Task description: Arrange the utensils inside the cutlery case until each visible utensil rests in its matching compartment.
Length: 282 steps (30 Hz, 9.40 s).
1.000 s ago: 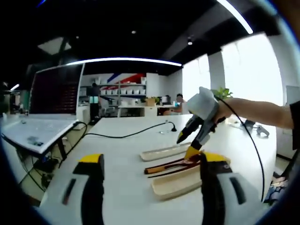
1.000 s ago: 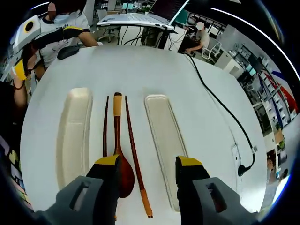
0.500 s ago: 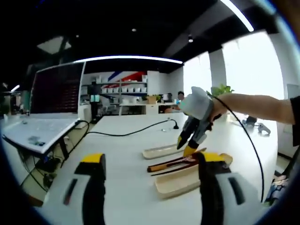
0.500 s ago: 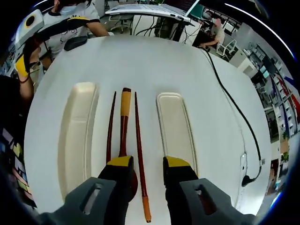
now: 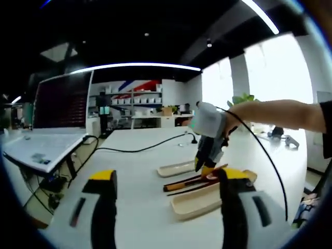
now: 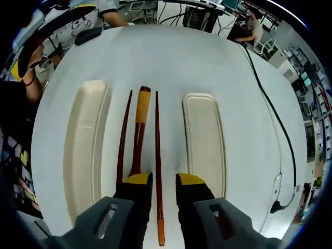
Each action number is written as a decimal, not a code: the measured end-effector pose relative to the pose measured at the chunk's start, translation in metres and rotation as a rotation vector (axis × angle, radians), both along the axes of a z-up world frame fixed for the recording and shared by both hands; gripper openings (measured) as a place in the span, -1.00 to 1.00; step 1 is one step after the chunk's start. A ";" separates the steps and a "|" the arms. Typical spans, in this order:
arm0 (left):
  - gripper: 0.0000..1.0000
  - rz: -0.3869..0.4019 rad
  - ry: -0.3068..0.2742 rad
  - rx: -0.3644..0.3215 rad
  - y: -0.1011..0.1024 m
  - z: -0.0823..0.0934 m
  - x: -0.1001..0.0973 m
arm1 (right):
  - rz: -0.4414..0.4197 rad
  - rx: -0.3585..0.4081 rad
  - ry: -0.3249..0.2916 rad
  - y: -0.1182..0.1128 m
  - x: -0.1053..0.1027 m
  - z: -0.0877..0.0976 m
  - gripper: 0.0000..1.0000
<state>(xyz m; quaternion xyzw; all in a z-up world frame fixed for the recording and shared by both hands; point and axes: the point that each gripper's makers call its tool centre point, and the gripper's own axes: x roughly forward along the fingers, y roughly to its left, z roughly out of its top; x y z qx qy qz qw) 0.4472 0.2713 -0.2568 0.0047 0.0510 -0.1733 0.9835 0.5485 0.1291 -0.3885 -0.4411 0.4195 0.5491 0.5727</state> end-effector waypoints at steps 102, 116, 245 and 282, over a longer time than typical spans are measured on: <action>0.67 0.000 0.017 0.012 0.008 -0.002 -0.001 | -0.056 -0.426 -0.090 0.004 -0.068 0.072 -0.97; 0.67 0.002 0.018 0.012 0.010 -0.002 -0.001 | -0.034 -0.430 -0.002 0.010 -0.093 0.056 -0.96; 0.65 0.022 0.071 0.014 0.015 -0.015 0.007 | -0.094 -0.202 0.087 0.014 -0.047 0.003 -0.78; 0.66 0.030 0.061 -0.005 0.021 -0.011 0.006 | -0.101 -0.291 0.011 0.011 -0.039 0.005 -0.97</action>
